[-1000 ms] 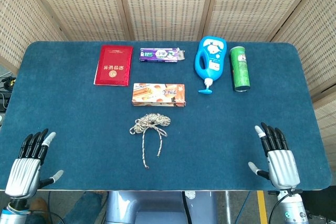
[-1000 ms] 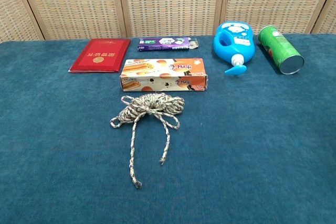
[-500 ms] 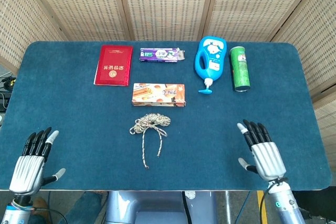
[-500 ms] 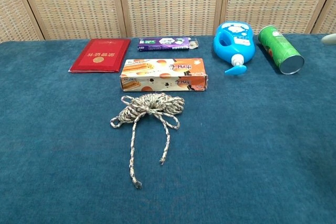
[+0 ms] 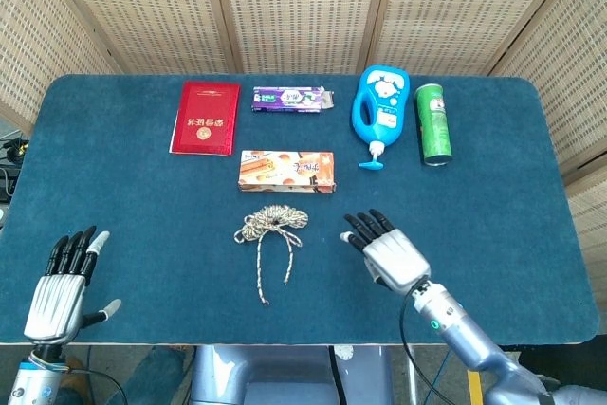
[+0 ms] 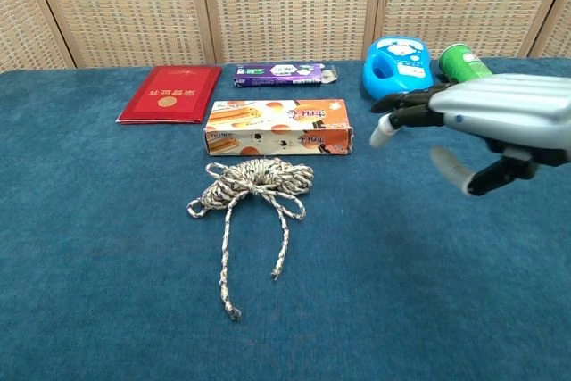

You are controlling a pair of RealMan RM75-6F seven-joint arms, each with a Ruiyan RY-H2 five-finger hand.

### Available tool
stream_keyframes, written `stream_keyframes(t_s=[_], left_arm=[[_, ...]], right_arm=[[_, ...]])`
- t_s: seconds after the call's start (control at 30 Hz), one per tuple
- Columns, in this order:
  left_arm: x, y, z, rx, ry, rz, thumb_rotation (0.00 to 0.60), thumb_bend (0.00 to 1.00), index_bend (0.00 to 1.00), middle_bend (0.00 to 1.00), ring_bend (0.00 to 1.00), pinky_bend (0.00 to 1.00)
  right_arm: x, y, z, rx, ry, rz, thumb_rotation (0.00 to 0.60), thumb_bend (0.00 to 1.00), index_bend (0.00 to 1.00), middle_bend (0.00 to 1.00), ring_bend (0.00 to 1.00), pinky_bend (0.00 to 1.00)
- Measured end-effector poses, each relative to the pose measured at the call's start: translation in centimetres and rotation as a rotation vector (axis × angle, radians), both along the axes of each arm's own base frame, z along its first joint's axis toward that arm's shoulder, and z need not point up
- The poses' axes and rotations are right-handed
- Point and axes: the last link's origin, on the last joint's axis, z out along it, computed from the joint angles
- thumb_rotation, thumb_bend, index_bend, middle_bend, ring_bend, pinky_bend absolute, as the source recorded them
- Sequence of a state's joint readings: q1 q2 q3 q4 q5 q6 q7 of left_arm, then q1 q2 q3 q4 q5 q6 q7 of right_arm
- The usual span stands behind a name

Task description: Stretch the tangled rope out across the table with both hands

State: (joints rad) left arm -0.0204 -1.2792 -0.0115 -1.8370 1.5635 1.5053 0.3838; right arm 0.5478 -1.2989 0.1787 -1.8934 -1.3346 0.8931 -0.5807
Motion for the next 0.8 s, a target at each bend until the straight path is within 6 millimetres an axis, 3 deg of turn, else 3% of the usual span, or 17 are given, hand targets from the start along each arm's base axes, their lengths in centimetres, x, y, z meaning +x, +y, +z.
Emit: stream_keyframes(t_s=[0.13,0.37,0.8], left_arm=[[0.0,0.4,-0.3,-0.007,0.006,0.009,0.6,0.0,0.0,0.0,0.0,0.0],[0.1,0.5,-0.7,-0.01,0.014,0.015,0.6,0.0,0.0,0.0,0.0,0.0],[0.0,0.7,-0.6,-0.004,0.01,0.022,0.6,0.0,0.0,0.0,0.0,0.0]], right_arm=[[2.1,-0.7,-2.7,0.034,0.005,0.057,0.6,0.79,0.3,0.0,0.0,0.0],[4.5,-1.2,-6.4,0.063,0.097,0.159,0.6,0.79,0.3,0.0,0.0,0.0],[6.7,-0.3,-11.3,0.144,0.139,0.13,0.6,0.8,0.3,0.0,0.0,0.0]])
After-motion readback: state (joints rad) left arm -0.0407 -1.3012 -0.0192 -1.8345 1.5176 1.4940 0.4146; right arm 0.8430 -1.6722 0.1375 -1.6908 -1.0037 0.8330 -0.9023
